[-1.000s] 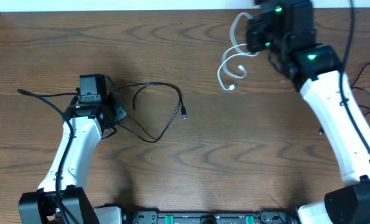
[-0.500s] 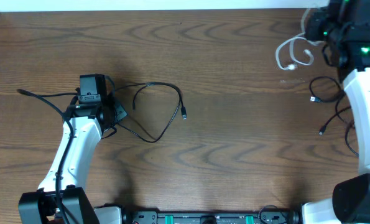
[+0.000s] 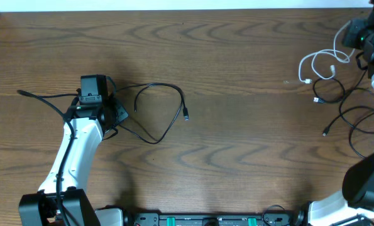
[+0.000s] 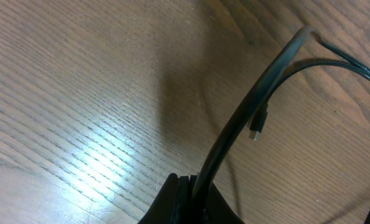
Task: Untangle cables
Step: 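Carry the white cable to the far right pile and release it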
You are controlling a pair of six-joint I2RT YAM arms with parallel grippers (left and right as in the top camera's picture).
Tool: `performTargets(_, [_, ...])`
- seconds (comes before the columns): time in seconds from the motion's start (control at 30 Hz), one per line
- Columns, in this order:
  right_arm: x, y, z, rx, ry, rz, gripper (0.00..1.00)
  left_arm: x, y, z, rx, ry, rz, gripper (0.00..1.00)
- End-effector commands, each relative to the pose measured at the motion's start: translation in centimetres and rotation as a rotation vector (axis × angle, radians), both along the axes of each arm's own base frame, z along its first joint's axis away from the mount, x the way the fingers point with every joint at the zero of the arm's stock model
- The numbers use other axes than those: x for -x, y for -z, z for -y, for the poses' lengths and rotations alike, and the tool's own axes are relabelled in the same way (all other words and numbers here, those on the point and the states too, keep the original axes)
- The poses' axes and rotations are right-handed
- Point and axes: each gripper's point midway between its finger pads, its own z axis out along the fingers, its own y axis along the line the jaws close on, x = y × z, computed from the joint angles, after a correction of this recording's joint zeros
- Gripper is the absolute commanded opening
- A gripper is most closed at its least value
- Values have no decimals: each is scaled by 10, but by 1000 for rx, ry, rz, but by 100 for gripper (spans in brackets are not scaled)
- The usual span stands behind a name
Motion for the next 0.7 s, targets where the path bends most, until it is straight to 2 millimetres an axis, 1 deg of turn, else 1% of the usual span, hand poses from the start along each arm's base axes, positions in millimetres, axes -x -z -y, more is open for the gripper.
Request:
performTargets(0.0, [4, 27, 21, -1, 44, -70, 1, 5, 6, -2, -10, -8, -21, 9])
performTargets(0.03, [5, 35, 23, -8, 49, -93, 1, 4, 6, -2, -10, -8, -20, 9])
performTargets(0.1, [10, 62, 24, -37, 50, -171, 1, 4, 6, -2, -10, -8, -20, 9])
performTargets(0.13, [11, 69, 24, -42, 51, -189, 1, 4, 6, -2, -10, -8, -20, 9])
performTargets(0.23, [13, 98, 23, -64, 50, -261, 1, 4, 6, -2, -10, -8, -20, 9])
performTargets(0.27, [12, 110, 23, -71, 50, -284, 1, 4, 6, -2, -10, -8, -20, 9])
performTargets(0.3, [12, 130, 24, -82, 50, -322, 1, 5, 6, -2, -10, -8, -21, 9])
performTargets(0.4, [11, 164, 24, -99, 50, -381, 1, 5, 7, -2, -9, -8, -21, 9])
performTargets(0.5, [10, 194, 24, -113, 49, -424, 1, 5, 7, -2, -10, -8, -21, 9])
performTargets(0.63, [11, 222, 28, -116, 58, -463, 1, 5, 7, -2, -10, -8, -21, 9])
performTargets(0.67, [11, 225, 28, -117, 59, -466, 2, 5, 7, -2, -10, -8, -21, 9])
